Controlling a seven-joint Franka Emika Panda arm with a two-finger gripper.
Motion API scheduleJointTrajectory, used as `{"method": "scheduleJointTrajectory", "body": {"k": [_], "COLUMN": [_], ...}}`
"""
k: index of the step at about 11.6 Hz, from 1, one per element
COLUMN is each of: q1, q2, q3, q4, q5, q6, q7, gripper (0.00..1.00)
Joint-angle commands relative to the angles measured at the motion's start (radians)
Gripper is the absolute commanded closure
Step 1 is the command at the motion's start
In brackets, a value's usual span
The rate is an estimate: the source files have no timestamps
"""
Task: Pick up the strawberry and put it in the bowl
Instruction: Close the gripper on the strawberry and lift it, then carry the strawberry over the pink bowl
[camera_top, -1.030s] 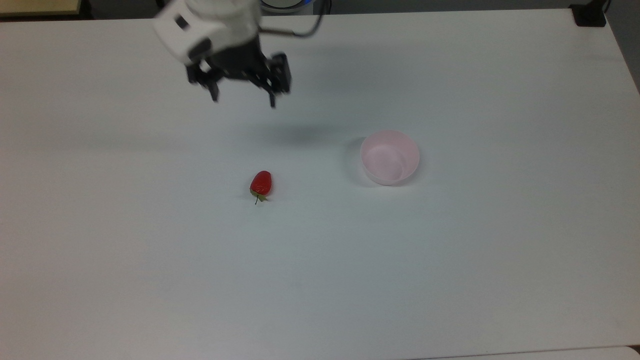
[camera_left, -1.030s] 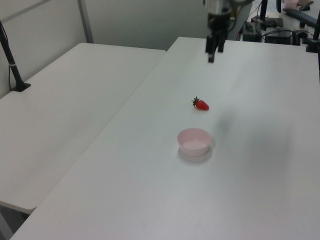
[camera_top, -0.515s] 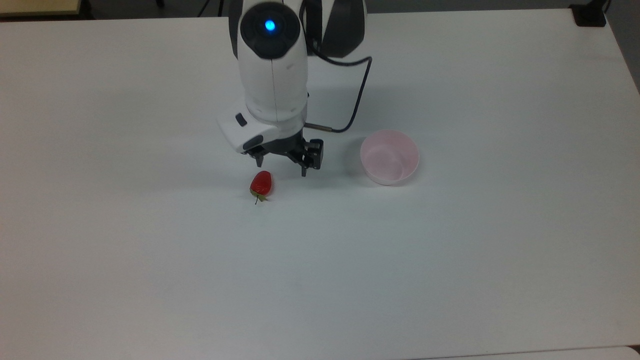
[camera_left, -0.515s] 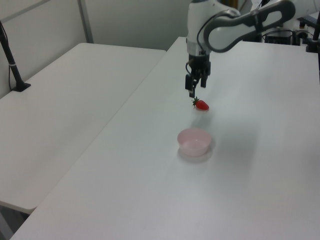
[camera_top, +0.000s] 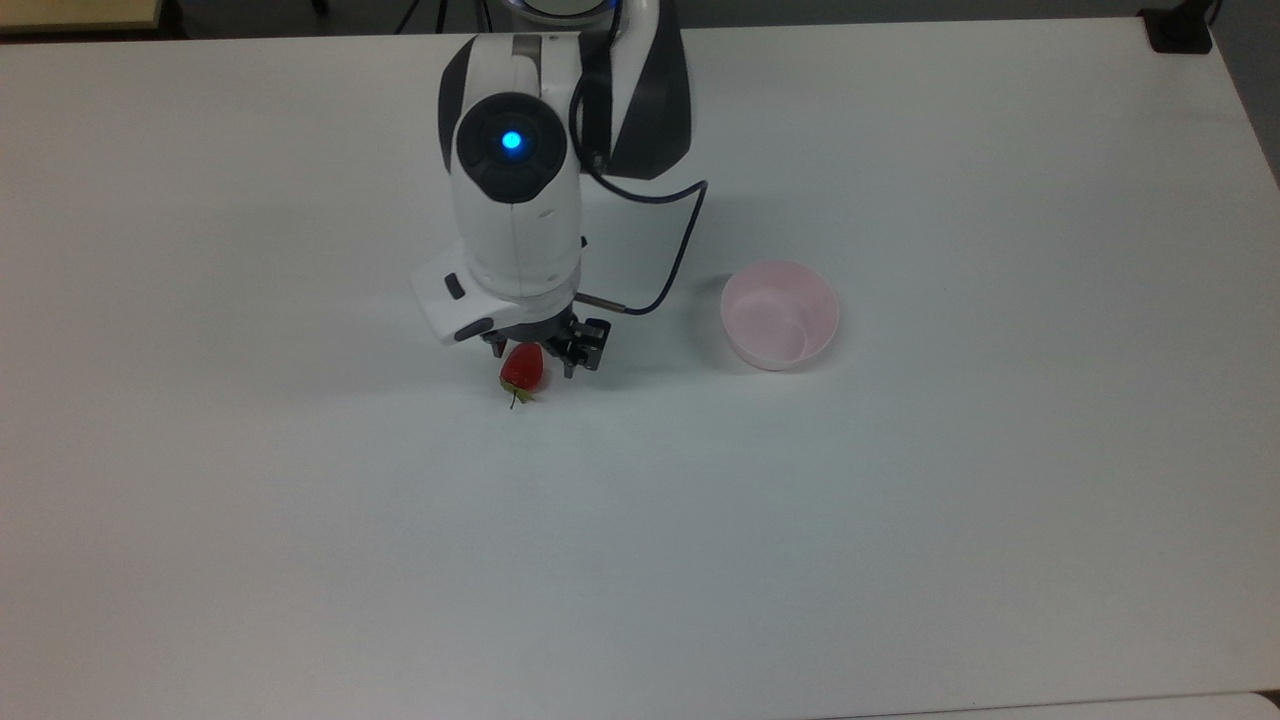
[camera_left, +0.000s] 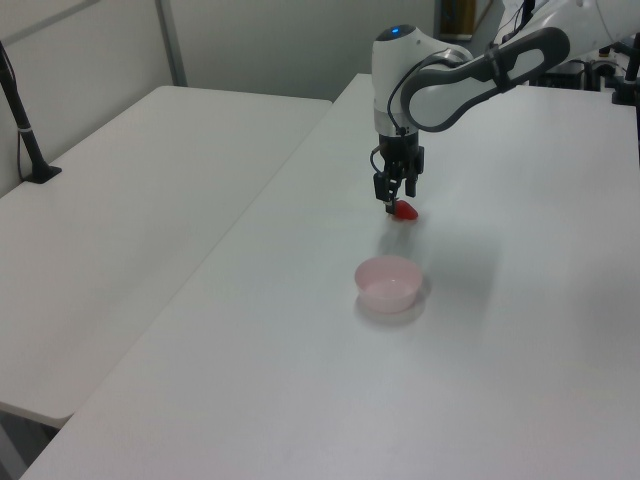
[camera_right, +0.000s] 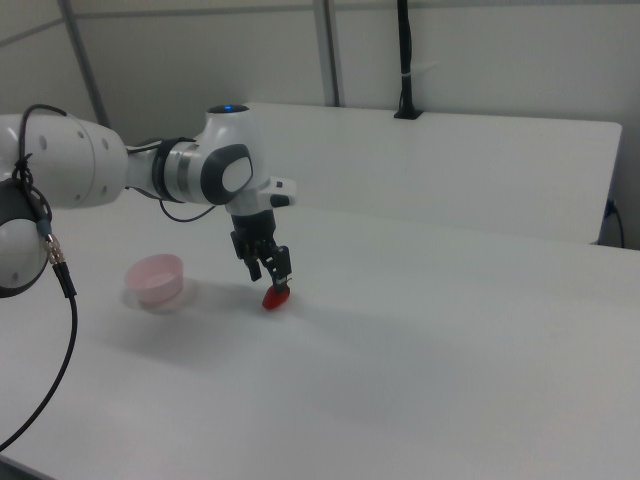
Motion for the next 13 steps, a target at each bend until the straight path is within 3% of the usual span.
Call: {"method": "scheduleJointTrajectory", "body": {"k": [1,3,5,6,10,13], "q1": [-0.009,-0.007,-0.006,-0.005,0.084,0.219], "q2": [0.027,0.045,0.045,0.037,-0.050,-0.105], "q3": [-0.002,-0.004,-0.002,-0.001,0.006,0.006], "q4": [0.000,0.001,0.001,0.001,0.006,-0.004], "q5": [-0.018,-0.020,-0.018,-0.018,-0.020,-0.018], "q6": [0.064,0.069,0.068,0.062,-0.065,-0.109], "q7": [0.031,0.054,0.046,0.041,0.031,0.082], "gripper": [0.32,0.38,0.67,0.75,0.77,0.77]}}
